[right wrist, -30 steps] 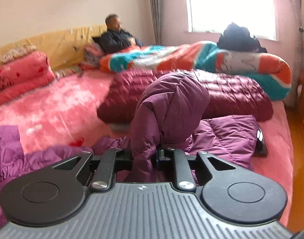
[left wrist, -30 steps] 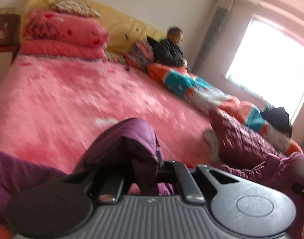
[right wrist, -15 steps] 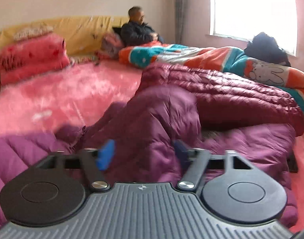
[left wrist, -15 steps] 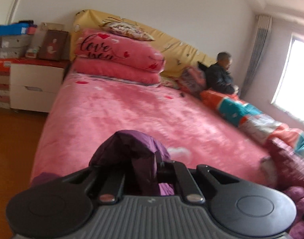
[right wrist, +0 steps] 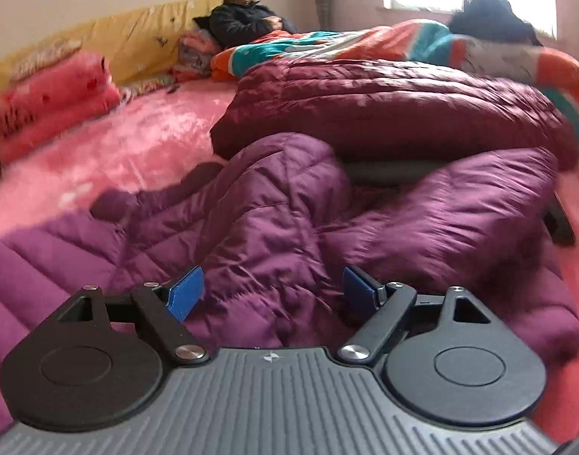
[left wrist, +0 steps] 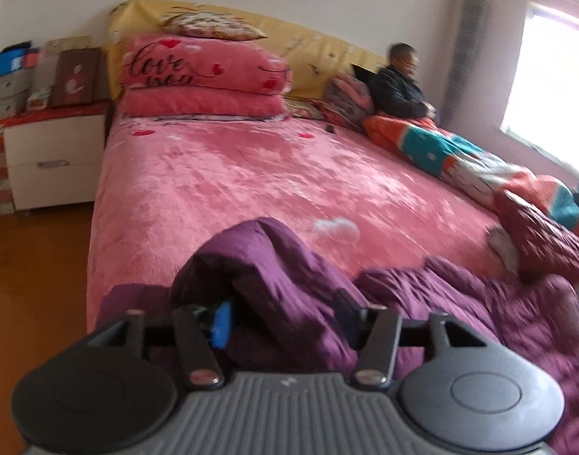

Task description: Fold large clothes

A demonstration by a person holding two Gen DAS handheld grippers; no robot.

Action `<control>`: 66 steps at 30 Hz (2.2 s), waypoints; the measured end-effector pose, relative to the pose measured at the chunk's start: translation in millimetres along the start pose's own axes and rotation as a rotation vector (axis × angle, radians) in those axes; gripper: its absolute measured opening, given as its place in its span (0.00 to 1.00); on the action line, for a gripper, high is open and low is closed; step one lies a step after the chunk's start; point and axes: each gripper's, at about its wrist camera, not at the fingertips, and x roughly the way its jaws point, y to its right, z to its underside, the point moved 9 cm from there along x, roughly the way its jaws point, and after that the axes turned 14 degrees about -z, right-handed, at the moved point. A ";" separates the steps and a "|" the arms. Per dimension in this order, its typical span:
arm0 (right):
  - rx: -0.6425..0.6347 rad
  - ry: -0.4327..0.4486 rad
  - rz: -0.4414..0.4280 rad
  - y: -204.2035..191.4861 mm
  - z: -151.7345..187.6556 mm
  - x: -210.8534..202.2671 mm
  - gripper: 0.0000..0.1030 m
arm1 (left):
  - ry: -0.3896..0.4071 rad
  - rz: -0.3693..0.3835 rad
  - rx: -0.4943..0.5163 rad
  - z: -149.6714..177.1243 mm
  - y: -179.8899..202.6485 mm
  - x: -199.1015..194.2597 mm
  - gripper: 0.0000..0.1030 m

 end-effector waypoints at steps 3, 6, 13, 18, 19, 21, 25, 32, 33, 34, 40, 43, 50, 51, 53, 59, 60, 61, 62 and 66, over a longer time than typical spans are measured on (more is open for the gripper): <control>0.047 -0.016 -0.005 12.2 9.8 -45.8 0.98 | -0.017 0.043 0.050 9.9 1.1 -31.0 0.62; 0.070 -0.031 0.016 20.9 21.8 -84.6 0.99 | -0.033 0.088 0.111 22.9 2.3 -67.7 0.62; 0.108 -0.014 0.018 37.0 45.5 -196.2 1.00 | -0.065 0.211 0.214 59.1 5.9 -158.1 0.67; -0.014 -0.002 0.060 28.8 75.7 -272.2 1.00 | -0.091 0.296 0.268 93.0 10.4 -210.3 0.71; -0.028 -0.003 0.061 26.8 84.9 -285.7 1.00 | -0.100 0.313 0.284 101.5 12.4 -219.3 0.71; -0.047 -0.010 0.046 22.2 103.4 -307.7 1.00 | -0.106 0.344 0.314 119.9 15.5 -238.7 0.72; -0.133 -0.070 0.062 9.4 145.3 -325.8 1.00 | -0.142 0.415 0.355 154.3 22.4 -265.2 0.73; -0.236 -0.256 0.181 20.5 194.5 -304.7 1.00 | -0.144 0.496 0.404 184.4 38.2 -296.3 0.73; -0.227 -0.270 0.202 24.7 193.6 -297.8 1.00 | -0.142 0.500 0.406 185.1 39.6 -299.8 0.73; -0.229 -0.247 0.218 21.7 190.4 -296.9 1.00 | -0.139 0.506 0.408 185.6 40.9 -303.2 0.74; -0.009 -0.101 0.116 29.8 166.9 -274.5 1.00 | -0.126 0.499 0.410 191.1 39.4 -317.3 0.75; 0.085 -0.007 0.074 28.4 160.6 -283.2 0.78 | -0.125 0.492 0.410 192.6 34.5 -321.4 0.77; 0.141 0.109 0.089 23.4 159.9 -341.3 0.13 | -0.158 0.500 0.411 198.3 35.9 -318.6 0.78; 0.158 0.128 0.094 26.4 161.6 -346.3 0.11 | -0.160 0.501 0.421 199.3 37.1 -318.6 0.78; 0.173 0.154 0.115 28.5 160.4 -355.4 0.10 | -0.159 0.502 0.430 198.8 36.0 -319.7 0.78; 0.202 0.094 0.240 53.7 178.9 -362.4 0.08 | -0.160 0.472 0.370 186.4 15.1 -310.6 0.82; 0.201 0.073 0.283 60.9 184.8 -363.5 0.02 | -0.165 0.463 0.356 184.6 10.4 -307.8 0.82; 0.196 0.048 0.313 68.1 190.6 -363.6 0.02 | -0.166 0.455 0.342 182.4 5.7 -305.0 0.82; 0.213 0.018 0.334 77.6 198.8 -362.5 0.02 | -0.165 0.447 0.329 179.8 1.1 -303.0 0.82; 0.184 0.022 0.401 85.6 204.7 -376.2 0.03 | -0.120 0.394 0.236 160.6 -18.2 -298.6 0.82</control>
